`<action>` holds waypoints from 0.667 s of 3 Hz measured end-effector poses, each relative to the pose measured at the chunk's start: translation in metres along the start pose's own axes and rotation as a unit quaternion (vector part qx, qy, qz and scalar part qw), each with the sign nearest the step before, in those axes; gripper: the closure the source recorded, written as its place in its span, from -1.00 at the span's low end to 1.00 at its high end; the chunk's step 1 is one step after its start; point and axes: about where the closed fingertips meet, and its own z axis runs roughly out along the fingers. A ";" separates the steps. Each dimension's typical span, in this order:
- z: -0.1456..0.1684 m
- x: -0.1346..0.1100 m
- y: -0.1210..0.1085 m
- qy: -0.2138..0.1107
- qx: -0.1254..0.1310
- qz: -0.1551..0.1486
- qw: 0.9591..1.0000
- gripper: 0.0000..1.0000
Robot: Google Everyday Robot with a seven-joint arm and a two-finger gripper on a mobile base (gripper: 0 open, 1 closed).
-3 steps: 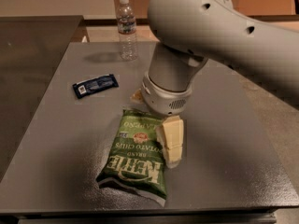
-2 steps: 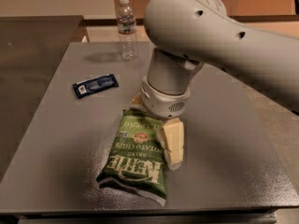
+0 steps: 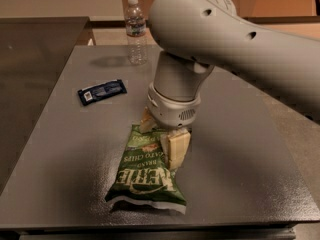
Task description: Pick green jalapeno chip bag
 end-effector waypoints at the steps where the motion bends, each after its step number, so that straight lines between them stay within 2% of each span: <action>1: -0.011 -0.006 -0.002 0.000 0.000 -0.001 1.000 0.27; 2: -0.030 -0.011 -0.007 -0.012 0.008 0.002 1.000 0.73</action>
Offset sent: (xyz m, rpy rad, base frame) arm 0.0086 0.0094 0.0582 0.0606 0.0086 -0.0194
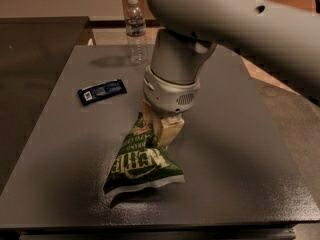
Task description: Pick green jalapeno chip bag
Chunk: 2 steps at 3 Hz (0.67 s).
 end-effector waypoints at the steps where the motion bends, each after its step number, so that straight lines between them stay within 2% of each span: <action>1: -0.029 -0.003 -0.010 -0.013 0.019 0.000 1.000 1.00; 2: -0.062 -0.001 -0.021 -0.026 0.045 0.001 0.999 1.00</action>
Offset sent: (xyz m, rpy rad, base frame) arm 0.0394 -0.0136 0.0990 0.1305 -0.0655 -0.0372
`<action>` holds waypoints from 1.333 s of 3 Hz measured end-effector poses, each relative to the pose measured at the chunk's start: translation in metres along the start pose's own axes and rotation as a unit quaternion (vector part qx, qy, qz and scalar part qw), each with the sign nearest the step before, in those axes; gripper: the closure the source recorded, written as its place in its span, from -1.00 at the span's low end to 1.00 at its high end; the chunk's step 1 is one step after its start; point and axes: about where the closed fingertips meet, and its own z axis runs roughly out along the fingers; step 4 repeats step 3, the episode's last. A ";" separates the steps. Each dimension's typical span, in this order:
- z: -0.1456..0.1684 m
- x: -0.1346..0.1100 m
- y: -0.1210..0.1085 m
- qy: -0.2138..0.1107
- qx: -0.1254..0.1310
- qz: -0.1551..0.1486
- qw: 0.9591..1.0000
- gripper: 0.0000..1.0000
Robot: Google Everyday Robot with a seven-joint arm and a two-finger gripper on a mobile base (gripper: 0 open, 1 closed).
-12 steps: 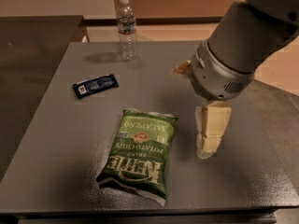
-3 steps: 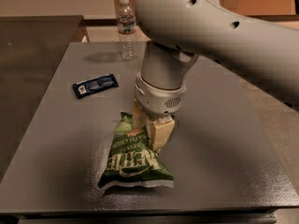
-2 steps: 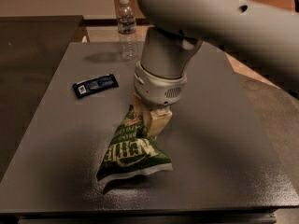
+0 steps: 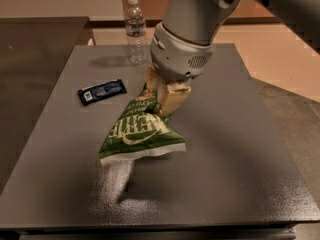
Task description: Pick green jalapeno chip bag
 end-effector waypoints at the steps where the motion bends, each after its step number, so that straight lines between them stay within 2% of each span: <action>1: -0.030 -0.001 -0.008 -0.020 0.024 -0.004 0.999 1.00; 2: -0.053 -0.006 -0.018 -0.036 0.054 -0.011 0.998 1.00; 4: -0.052 -0.006 -0.019 -0.036 0.055 -0.011 0.998 1.00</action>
Offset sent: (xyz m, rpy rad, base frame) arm 0.0099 -0.0202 0.0724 0.1248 -0.0267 0.0179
